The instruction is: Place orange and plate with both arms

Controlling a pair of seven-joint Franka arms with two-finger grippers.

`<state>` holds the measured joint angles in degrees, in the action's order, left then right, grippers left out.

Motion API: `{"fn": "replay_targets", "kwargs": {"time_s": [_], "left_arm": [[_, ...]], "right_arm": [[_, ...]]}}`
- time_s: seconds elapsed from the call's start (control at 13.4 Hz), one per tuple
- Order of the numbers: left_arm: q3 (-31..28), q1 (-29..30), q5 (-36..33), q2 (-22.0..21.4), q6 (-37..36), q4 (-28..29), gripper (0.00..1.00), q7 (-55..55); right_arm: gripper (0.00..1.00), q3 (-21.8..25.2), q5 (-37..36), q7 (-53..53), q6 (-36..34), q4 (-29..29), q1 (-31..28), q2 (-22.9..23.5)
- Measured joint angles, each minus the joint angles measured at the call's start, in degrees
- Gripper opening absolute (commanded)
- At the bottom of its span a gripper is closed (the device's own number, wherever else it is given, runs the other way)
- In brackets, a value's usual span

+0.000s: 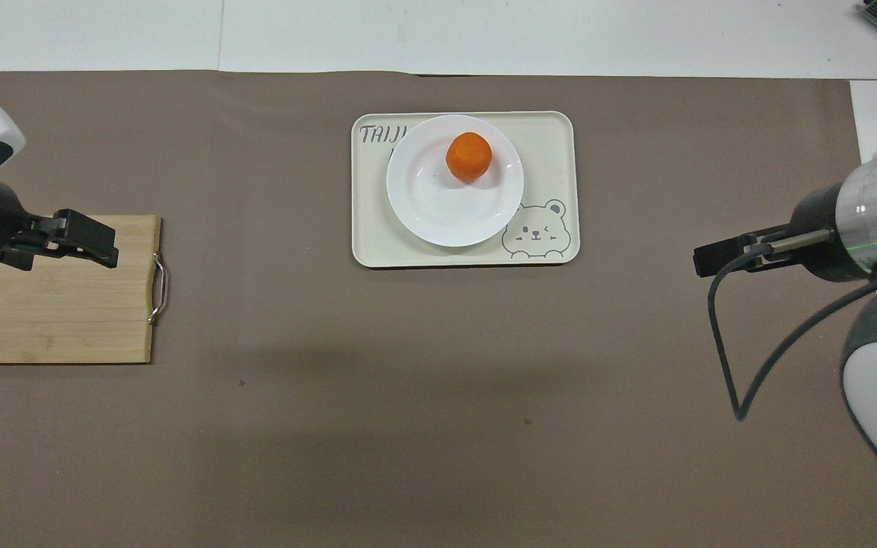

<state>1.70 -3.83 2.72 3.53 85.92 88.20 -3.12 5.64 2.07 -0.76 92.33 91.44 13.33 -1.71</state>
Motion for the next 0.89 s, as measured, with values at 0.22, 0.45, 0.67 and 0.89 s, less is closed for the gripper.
{"fn": "replay_targets", "kwargs": {"time_s": [0.22,0.45,0.67,0.89], "left_arm": [[0.00,0.00,0.00,0.00,0.00,0.00,1.00,0.00],[0.00,0.00,0.00,0.00,0.00,0.00,1.00,0.00],[0.00,0.00,0.00,0.00,0.00,0.00,1.00,0.00],[0.00,0.00,0.00,0.00,0.00,0.00,1.00,0.00]], "right_arm": [[1.00,0.49,0.00,-0.69,-0.09,0.11,-5.58,0.16],[1.00,0.74,0.00,-1.27,-0.35,0.16,-7.79,0.20],[1.00,0.18,0.00,-1.58,-0.42,0.17,-7.61,0.21],[1.00,-0.11,0.00,-5.98,-0.42,0.16,-7.58,0.23]]}}
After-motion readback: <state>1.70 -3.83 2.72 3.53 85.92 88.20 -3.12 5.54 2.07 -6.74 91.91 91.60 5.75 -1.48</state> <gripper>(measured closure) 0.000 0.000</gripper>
